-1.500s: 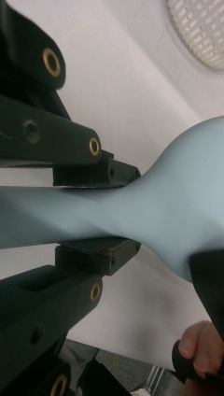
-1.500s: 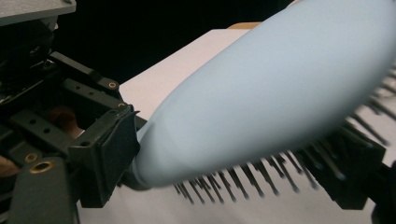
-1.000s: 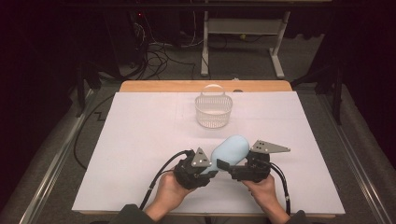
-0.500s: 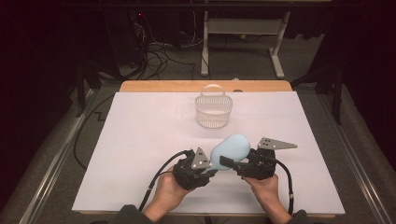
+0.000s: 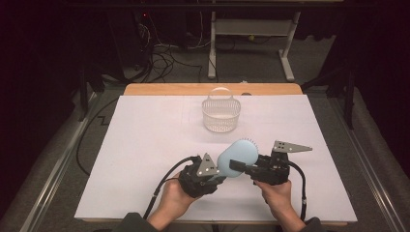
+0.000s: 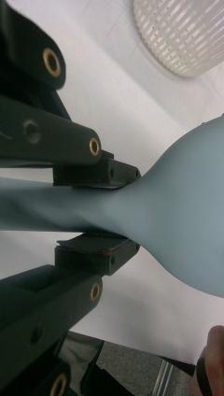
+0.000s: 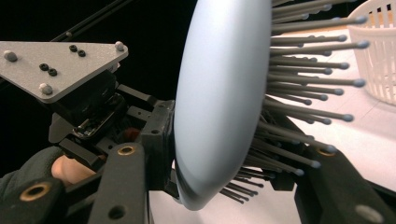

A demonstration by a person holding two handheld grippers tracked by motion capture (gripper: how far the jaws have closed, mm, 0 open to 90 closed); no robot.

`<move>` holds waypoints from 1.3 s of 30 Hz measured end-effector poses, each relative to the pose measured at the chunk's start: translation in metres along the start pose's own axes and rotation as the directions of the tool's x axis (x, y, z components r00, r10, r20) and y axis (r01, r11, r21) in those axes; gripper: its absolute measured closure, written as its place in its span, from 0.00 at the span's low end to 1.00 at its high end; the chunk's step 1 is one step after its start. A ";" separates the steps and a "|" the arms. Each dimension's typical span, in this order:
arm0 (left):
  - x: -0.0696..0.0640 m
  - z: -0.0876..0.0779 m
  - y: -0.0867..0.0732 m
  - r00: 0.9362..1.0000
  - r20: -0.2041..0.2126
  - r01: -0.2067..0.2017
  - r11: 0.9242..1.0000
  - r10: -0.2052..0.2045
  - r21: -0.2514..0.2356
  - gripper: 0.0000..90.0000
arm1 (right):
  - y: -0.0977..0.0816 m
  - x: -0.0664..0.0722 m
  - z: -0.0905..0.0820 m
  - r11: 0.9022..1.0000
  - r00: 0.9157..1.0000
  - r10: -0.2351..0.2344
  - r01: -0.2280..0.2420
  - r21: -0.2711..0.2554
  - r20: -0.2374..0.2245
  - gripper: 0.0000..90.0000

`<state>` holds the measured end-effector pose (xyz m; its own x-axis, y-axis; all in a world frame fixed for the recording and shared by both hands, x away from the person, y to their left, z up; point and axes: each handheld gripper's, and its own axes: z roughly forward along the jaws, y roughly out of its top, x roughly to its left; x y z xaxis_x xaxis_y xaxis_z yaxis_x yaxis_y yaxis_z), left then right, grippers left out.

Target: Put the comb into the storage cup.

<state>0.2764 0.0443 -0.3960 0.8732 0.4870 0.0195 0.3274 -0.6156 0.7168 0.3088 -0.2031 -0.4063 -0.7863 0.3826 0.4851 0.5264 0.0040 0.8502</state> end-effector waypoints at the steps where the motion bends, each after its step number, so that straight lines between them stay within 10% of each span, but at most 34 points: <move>1: 0.000 0.000 0.000 1.000 0.003 0.003 1.000 -0.003 -0.002 0.74 | 0.000 0.000 0.000 1.000 1.000 -0.002 0.002 0.004 0.000 0.60; 20: 0.008 0.005 -0.008 0.998 0.048 0.033 0.999 -0.031 -0.040 0.73 | 0.005 0.006 0.000 0.999 0.999 -0.021 0.018 0.049 0.045 0.65; 39: 0.012 0.005 -0.010 0.996 0.070 0.064 0.997 -0.061 -0.038 0.35 | 0.010 0.012 0.002 0.993 0.996 -0.061 0.053 0.107 0.070 0.65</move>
<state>0.2854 0.0533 -0.4059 0.8747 0.4790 -0.0735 0.3687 -0.5593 0.7424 0.3058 -0.1967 -0.3925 -0.7925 0.4450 0.4170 0.5153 0.1230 0.8481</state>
